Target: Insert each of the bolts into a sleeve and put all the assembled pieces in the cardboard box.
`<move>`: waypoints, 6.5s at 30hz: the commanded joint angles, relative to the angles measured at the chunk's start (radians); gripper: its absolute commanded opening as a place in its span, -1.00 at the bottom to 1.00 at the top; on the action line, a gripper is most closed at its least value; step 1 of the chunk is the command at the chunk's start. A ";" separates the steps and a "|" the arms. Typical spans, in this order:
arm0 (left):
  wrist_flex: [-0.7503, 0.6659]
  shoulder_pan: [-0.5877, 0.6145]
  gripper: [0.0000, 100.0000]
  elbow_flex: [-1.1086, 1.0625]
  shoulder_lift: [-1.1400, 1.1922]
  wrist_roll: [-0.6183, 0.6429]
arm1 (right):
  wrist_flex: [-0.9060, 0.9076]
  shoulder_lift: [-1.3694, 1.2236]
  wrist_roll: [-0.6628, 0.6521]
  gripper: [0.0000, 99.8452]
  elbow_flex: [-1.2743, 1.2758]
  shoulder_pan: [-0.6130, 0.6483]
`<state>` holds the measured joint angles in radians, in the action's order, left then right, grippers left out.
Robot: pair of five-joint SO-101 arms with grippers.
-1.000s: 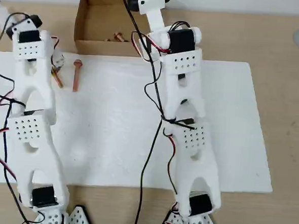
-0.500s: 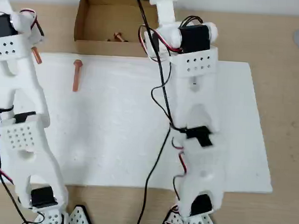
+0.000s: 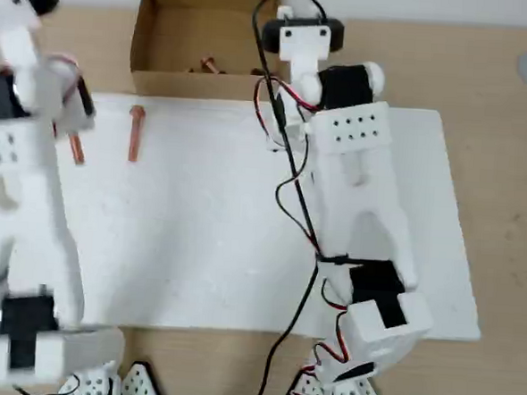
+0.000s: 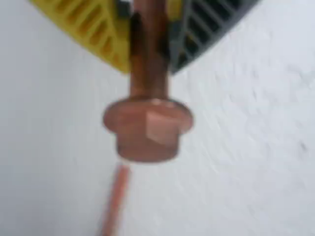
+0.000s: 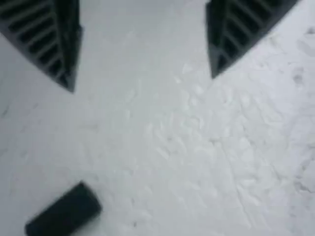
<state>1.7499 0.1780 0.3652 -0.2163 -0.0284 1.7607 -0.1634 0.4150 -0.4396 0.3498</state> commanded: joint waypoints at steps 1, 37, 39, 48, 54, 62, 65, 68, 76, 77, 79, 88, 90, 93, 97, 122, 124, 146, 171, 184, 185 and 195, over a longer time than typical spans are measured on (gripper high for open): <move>-0.060 -0.071 -0.99 -0.193 -0.243 -0.023 | -0.066 0.056 0.097 -0.58 0.062 -0.012; -0.491 -0.094 -0.99 -1.028 -0.826 -0.091 | -0.321 -0.325 0.365 -0.58 0.154 -0.236; -0.491 -0.094 -0.99 -1.028 -0.826 -0.091 | -0.321 -0.334 0.365 -0.58 0.154 -0.251; -0.491 -0.095 -0.99 -1.028 -0.826 -0.091 | -0.338 -0.357 0.365 -0.58 0.154 -0.248; -0.486 -0.095 -0.99 -1.030 -0.826 -0.089 | -0.348 -0.355 0.367 -0.58 0.154 -0.249; -0.488 -0.095 -0.99 -1.033 -0.826 -0.087 | -0.348 -0.357 0.367 -0.58 0.111 -0.249; -0.491 -0.095 -0.99 -1.048 -0.826 -0.086 | -0.350 -0.358 0.367 -0.58 0.082 -0.248; -0.491 -0.095 -0.99 -1.062 -0.826 -0.086 | -0.364 -0.358 0.367 -0.58 0.070 -0.248; -0.491 -0.095 -0.99 -1.062 -0.826 -0.086 | -0.382 -0.358 0.368 -0.58 0.064 -0.194; -0.491 -0.095 -0.99 -1.062 -0.826 -0.086 | -0.396 -0.358 0.368 -0.58 0.067 -0.194; -0.489 -0.095 -0.99 -1.062 -0.826 -0.087 | -0.425 -0.364 0.368 -0.58 0.067 -0.193; -0.489 -0.095 -0.99 -1.062 -0.826 -0.089 | -0.456 -0.452 0.368 -0.58 0.056 -0.194; -0.489 -0.094 -0.99 -1.062 -0.826 -0.089 | -0.456 -0.464 0.368 -0.58 0.056 -0.194; -0.489 -0.094 -0.99 -1.062 -0.826 -0.089 | -0.456 -0.475 0.368 -0.58 0.056 -0.191; -0.491 -0.095 -0.99 -1.062 -0.826 -0.089 | -0.453 -0.475 0.368 -0.61 0.056 -0.191; -0.491 -0.095 -0.99 -1.062 -0.826 -0.089 | -0.354 -0.475 0.261 -0.98 0.028 -0.093; -0.491 -0.095 -0.99 -1.062 -0.826 -0.089 | -0.339 -0.475 0.221 -0.98 0.019 -0.056; -0.483 -0.089 -0.99 -1.062 -0.826 -0.089 | -0.331 -0.472 -0.193 -0.88 0.015 0.039; -0.482 -0.095 -0.99 -1.062 -0.826 -0.089 | -0.183 -0.478 -0.221 -0.59 -0.108 0.044; -0.482 -0.092 -0.99 -1.062 -0.826 -0.089 | -0.227 -0.541 -0.221 -0.59 -0.053 0.044; -0.482 -0.092 -0.99 -1.062 -0.826 -0.089 | -0.227 -0.544 -0.221 -0.59 -0.053 0.044; -0.482 -0.095 -0.99 -1.062 -0.826 -0.089 | -0.218 -0.545 -0.221 -0.59 -0.044 0.044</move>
<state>1.2835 0.0967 -0.7027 -1.0219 -0.1112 1.5443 -0.7081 0.1987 -0.4856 0.3836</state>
